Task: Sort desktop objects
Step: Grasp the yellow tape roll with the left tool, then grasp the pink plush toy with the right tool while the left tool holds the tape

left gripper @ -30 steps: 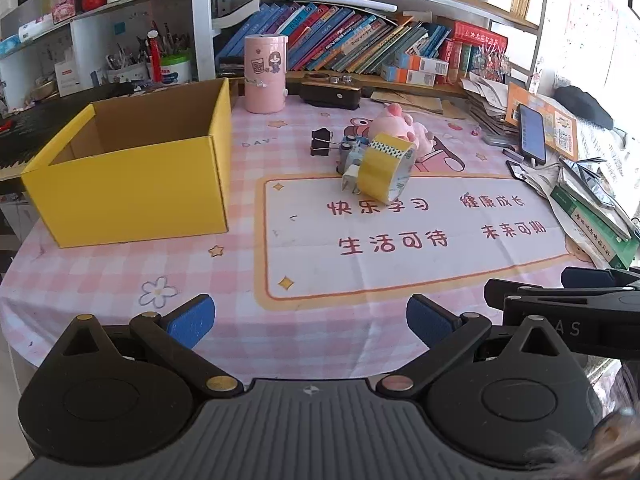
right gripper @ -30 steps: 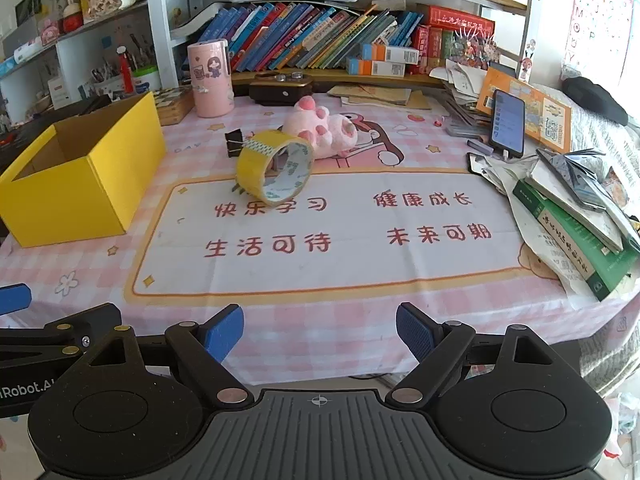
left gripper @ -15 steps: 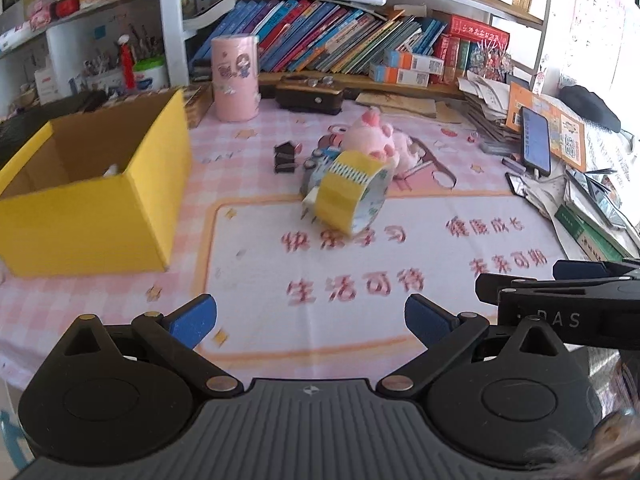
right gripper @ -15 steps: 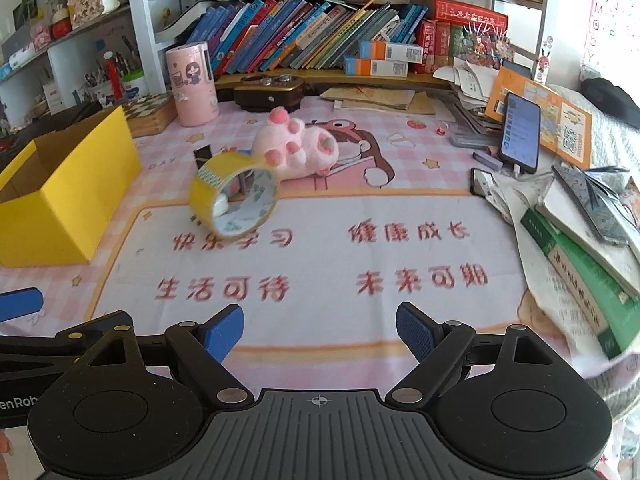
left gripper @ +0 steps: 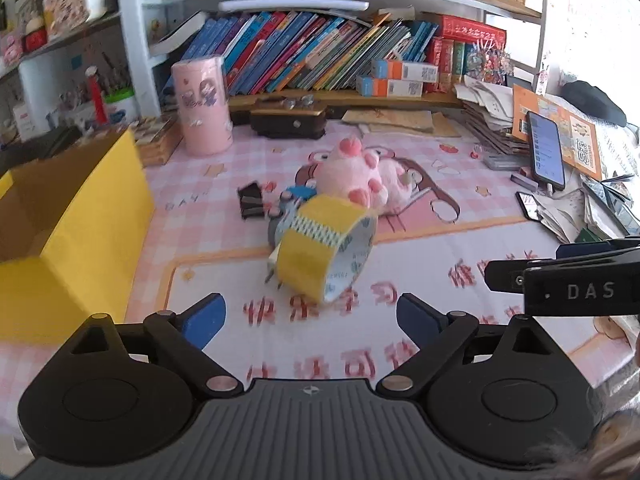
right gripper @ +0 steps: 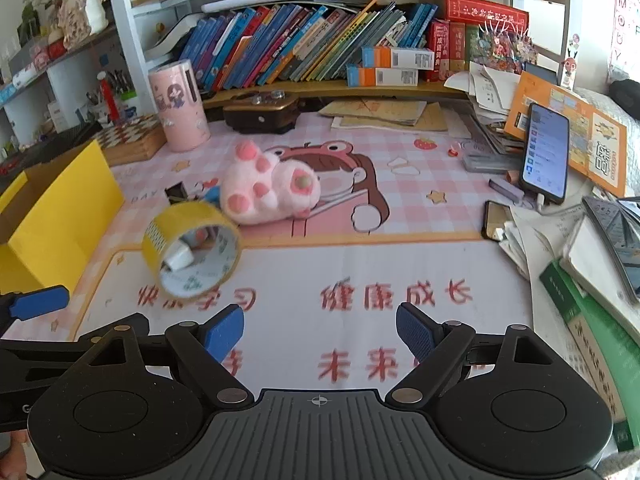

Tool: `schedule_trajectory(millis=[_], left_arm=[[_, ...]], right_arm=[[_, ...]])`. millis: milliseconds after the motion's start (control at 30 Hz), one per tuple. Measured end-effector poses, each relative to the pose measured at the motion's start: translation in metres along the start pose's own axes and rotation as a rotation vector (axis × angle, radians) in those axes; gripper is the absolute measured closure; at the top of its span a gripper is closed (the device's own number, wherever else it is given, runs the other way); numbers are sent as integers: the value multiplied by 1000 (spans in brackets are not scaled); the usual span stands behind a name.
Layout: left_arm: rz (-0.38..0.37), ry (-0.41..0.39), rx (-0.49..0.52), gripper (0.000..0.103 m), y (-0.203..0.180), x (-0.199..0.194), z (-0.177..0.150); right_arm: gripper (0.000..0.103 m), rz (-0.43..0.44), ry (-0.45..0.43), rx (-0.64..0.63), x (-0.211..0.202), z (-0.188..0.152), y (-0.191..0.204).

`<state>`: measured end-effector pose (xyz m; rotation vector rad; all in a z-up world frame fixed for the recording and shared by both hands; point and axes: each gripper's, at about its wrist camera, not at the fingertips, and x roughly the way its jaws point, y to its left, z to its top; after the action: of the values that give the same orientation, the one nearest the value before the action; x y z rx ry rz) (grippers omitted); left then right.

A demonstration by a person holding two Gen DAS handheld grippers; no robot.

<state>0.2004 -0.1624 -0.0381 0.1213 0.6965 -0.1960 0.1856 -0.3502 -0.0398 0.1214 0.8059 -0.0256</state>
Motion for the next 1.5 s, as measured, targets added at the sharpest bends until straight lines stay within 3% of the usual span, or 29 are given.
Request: schedule_trajectory(millis=[200, 400, 667, 733, 800, 933, 1167, 1400, 1500], left_arm=[[-11, -12, 128, 21, -10, 43, 29], [-63, 67, 183, 32, -9, 85, 42], [-134, 81, 187, 32, -23, 84, 36], [-121, 93, 193, 40, -26, 86, 34], [-84, 117, 200, 62, -27, 92, 31], [-76, 141, 111, 64, -18, 94, 29], [-91, 93, -45, 64, -4, 51, 32], [-43, 56, -197, 64, 16, 10, 26], [-13, 45, -230, 64, 23, -2, 23]], right_arm=[[17, 15, 8, 9, 17, 16, -13], [17, 19, 10, 6, 28, 25, -23], [17, 27, 10, 5, 44, 38, -28], [17, 39, 5, -1, 48, 44, -26], [17, 53, -4, -17, 52, 50, -21], [17, 89, -21, -73, 64, 61, -10], [11, 162, -12, -209, 100, 77, 16], [2, 222, -2, -216, 139, 92, 36], [0, 193, 10, -195, 158, 96, 41]])
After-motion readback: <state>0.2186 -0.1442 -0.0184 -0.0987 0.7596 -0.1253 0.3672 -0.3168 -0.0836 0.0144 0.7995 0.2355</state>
